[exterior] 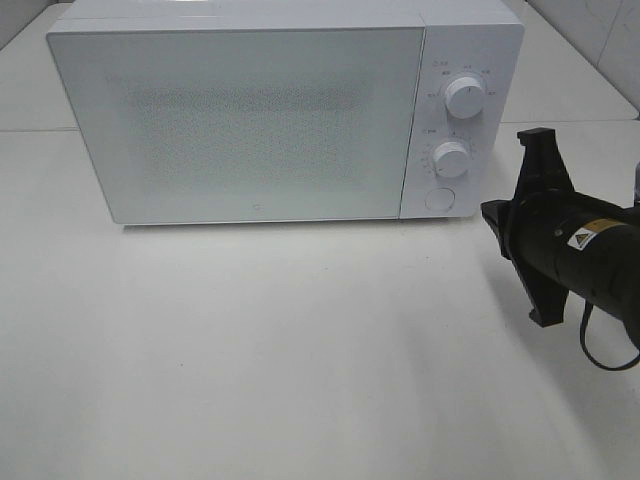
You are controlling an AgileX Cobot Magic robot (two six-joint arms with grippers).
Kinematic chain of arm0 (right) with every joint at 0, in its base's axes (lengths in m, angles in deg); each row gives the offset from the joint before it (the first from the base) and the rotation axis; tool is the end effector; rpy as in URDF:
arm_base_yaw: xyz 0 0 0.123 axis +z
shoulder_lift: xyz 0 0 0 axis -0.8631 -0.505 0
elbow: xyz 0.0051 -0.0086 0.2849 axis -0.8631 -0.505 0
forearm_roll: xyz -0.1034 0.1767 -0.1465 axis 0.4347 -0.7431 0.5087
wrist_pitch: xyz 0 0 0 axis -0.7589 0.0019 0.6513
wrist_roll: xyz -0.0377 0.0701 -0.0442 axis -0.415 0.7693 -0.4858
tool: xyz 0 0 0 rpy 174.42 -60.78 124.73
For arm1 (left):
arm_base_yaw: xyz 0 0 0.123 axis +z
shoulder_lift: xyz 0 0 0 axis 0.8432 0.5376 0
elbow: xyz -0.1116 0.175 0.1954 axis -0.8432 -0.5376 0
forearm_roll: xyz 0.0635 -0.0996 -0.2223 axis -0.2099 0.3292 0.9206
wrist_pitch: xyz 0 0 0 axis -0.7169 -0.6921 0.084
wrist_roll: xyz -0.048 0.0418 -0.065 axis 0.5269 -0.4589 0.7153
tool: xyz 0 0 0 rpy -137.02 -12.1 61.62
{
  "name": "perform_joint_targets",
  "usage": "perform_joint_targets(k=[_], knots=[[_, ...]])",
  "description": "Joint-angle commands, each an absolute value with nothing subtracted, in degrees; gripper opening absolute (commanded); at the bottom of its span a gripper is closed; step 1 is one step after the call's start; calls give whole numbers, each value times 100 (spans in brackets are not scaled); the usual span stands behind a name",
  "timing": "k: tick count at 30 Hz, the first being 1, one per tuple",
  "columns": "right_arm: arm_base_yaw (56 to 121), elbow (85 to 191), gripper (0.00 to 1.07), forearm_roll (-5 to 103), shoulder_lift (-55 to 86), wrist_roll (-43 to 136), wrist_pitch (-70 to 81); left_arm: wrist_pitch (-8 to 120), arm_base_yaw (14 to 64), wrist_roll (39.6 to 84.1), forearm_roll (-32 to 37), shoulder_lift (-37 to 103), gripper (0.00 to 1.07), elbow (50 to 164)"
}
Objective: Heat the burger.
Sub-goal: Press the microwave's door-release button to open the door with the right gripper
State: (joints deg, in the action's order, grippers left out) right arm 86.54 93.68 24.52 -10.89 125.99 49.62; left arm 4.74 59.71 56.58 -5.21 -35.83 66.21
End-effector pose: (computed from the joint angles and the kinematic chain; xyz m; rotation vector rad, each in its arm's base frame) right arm 0.2477 0.0944 0.1468 1.3051 1.6350 1.0412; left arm -0.0087 -0.0105 0.2811 0.1301 2.0291 -0.0267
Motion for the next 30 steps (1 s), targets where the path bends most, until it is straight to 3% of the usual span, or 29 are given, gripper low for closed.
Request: perform_joint_targets(k=[1,5,30], knots=[[8500,9592,0,2990,-1381,12983,4927,514,5983,5647,-481,-3595,98,6626],[8316,9918,0,3443,-1862,13470,4950,514,5983,5647,-481,-3595,98,6626],[8047,11190,0,3386,-3163,13590,4933,514,5983,5647,-481,-3595,98,6626]])
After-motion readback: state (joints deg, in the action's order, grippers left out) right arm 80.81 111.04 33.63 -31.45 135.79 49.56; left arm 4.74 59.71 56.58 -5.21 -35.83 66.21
